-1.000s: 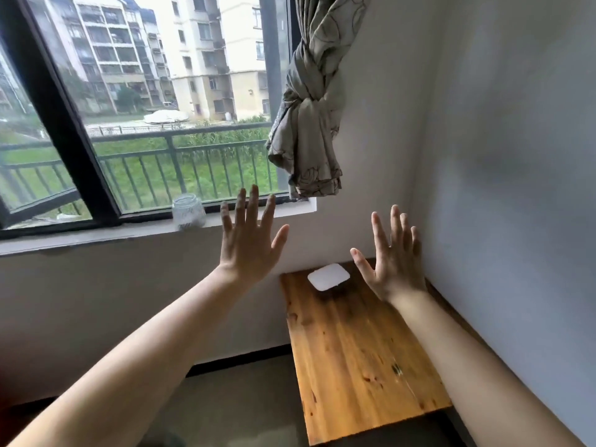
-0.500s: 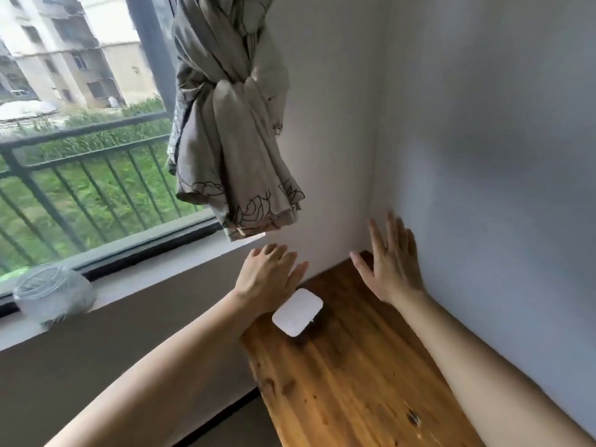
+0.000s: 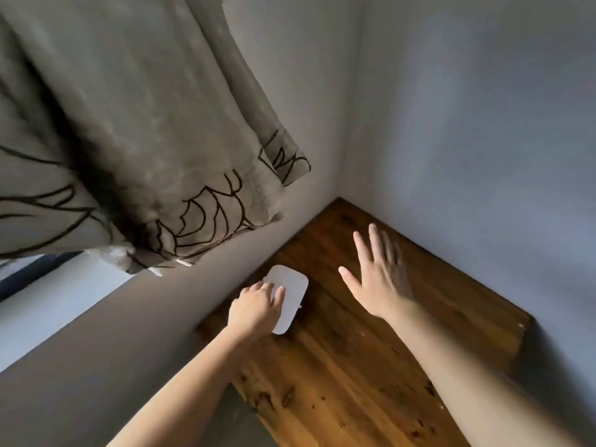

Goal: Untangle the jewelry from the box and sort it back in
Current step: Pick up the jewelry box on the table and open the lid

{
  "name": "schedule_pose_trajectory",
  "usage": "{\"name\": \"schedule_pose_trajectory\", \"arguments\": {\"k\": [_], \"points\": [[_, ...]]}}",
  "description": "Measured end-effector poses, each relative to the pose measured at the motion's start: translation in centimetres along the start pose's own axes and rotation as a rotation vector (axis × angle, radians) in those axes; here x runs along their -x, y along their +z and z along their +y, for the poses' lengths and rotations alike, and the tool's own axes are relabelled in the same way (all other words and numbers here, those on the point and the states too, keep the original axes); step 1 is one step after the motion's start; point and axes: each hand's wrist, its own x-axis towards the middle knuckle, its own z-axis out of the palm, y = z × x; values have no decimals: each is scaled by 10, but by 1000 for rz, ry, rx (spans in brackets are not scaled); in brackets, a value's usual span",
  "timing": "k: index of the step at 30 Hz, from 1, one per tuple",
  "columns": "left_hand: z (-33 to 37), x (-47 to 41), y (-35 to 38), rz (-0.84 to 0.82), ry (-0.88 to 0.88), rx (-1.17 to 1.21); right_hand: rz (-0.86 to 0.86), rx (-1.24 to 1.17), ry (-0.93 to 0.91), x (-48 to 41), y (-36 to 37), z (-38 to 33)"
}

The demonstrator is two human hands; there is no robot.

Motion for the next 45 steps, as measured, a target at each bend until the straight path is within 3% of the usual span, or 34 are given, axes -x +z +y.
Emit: {"name": "schedule_pose_trajectory", "arguments": {"k": [3,8,15,18,21,33,39,42,45], "points": [[-8,-18,46,8,-143,59,-81,-155,25,-13,58,-8],[-24,-26,120,231,-386,284,-200,-525,128,-28,160,-32],[-30,-26,189,373,-686,743,-313,-656,47,-37,230,-58],[-22,-25,200,428,-629,900,-336,-750,29,-35,237,-54],[-13,-21,204,456,-545,928,-250,-852,126,-23,236,-35],[40,43,236,199,-303,701,-98,-699,337,115,219,49],[16,56,242,83,-57,385,-101,-674,250,147,222,59],[1,43,236,106,130,106,-141,-685,196,147,224,68],[-6,40,231,134,188,8,-171,-672,185,148,226,76]]}}
